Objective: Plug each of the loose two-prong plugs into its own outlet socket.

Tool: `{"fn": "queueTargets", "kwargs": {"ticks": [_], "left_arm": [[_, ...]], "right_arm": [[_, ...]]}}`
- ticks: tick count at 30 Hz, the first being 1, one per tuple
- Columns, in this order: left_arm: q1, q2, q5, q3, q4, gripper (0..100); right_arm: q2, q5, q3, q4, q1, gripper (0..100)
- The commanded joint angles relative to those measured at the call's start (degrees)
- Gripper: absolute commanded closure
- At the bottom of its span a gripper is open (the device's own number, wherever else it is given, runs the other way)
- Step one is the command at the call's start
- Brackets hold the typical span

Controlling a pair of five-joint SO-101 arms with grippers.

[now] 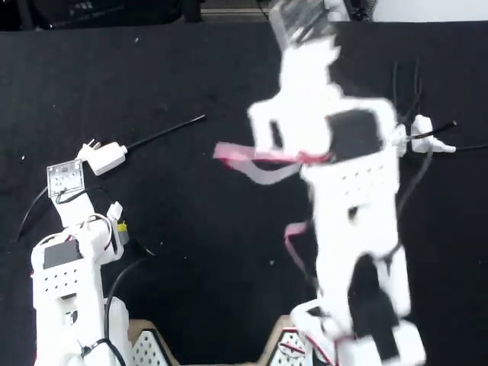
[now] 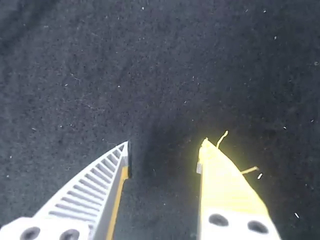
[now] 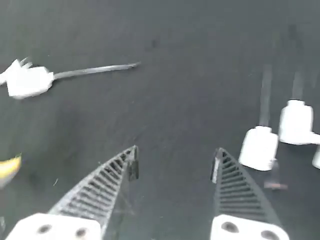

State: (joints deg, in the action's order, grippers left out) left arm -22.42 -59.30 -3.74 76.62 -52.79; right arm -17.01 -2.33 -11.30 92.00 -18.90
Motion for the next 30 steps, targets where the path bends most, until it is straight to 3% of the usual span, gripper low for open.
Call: {"fn": "queueTargets", "kwargs": {"ticks": [1,5,9,13,16,22,30], "left_arm": [[0.4,-0.5,0.2,-0.2,-0.3,78],[0.7,-0.5,0.2,-0.2,0.0,78],[0.6,-0.5,0.2,-0.3,0.1,78],[0.0,-0.5,-0.4,-2.9,-0.4,77],[-2.8,0.0,-2.5,-7.5,-0.4,77],[-8.0,3.1,-9.7,-19.2,-3.3,77],[-6.9,30.0,-15.3,-46.9,-13.2,78]], "right_arm": [[-10.2,1.9,27.1,-15.5,-5.6,78.7],[-15.3,7.6,50.1,-33.8,-6.5,81.2],[-17.4,7.7,66.9,-51.4,-12.0,98.5],[-17.3,2.3,75.3,-64.8,-16.4,92.3],[-17.2,-1.9,78.8,-68.8,-17.1,88.7],[-17.2,-2.3,84.4,-74.5,-17.2,87.9],[-17.2,-2.3,84.4,-74.7,-17.2,87.9]]}}
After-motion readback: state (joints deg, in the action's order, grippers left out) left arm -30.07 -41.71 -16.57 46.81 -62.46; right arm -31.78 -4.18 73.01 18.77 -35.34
